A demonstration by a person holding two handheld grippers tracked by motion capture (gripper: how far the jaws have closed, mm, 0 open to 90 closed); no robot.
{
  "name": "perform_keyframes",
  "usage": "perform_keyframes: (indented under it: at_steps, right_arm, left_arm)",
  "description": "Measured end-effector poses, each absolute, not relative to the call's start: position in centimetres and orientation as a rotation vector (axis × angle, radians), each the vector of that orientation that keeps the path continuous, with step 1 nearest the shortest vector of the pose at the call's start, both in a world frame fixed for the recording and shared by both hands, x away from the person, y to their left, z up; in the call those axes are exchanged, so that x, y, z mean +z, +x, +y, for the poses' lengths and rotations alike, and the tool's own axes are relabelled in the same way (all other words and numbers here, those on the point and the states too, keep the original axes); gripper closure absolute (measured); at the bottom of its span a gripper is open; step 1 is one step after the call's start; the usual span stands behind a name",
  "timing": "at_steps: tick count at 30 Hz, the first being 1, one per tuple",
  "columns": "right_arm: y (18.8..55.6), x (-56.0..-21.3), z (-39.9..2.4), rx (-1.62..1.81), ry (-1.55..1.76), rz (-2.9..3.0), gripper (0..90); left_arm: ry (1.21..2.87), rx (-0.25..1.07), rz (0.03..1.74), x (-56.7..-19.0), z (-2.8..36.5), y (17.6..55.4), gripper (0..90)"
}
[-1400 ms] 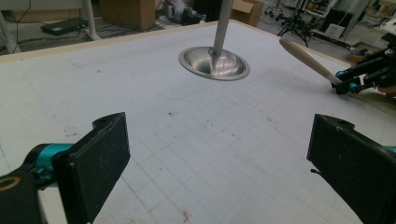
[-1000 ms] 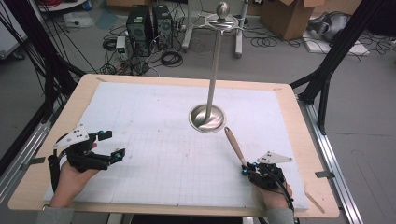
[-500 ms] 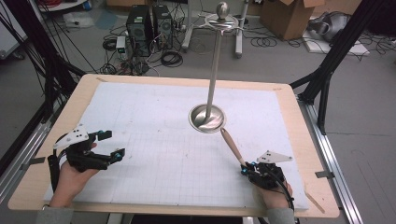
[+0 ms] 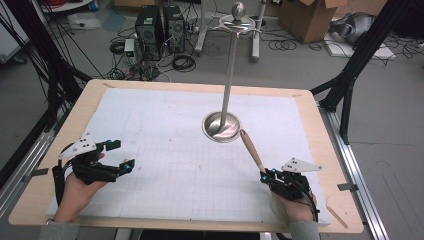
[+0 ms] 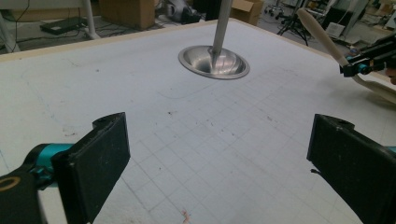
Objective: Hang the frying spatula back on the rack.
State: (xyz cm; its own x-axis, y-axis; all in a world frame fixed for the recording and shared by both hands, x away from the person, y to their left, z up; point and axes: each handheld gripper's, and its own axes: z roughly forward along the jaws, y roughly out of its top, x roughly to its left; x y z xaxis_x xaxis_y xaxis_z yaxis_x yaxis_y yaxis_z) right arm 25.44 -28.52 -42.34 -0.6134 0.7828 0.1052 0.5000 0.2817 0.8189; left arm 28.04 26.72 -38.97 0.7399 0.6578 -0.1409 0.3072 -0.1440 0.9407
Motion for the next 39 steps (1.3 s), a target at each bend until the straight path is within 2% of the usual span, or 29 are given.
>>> perform_keyframes:
  at_steps: [19,39]
  right_arm:
    - [26.7,-37.6,-31.8,1.425,1.114,2.178,78.3]
    - [29.0,-32.8,-31.1,1.470,0.995,2.239,78.3]
  left_arm:
    - [1.751,0.359,0.757,-39.0,26.3,28.1,6.3]
    - [1.754,0.356,0.760,-39.1,26.3,28.1,6.3]
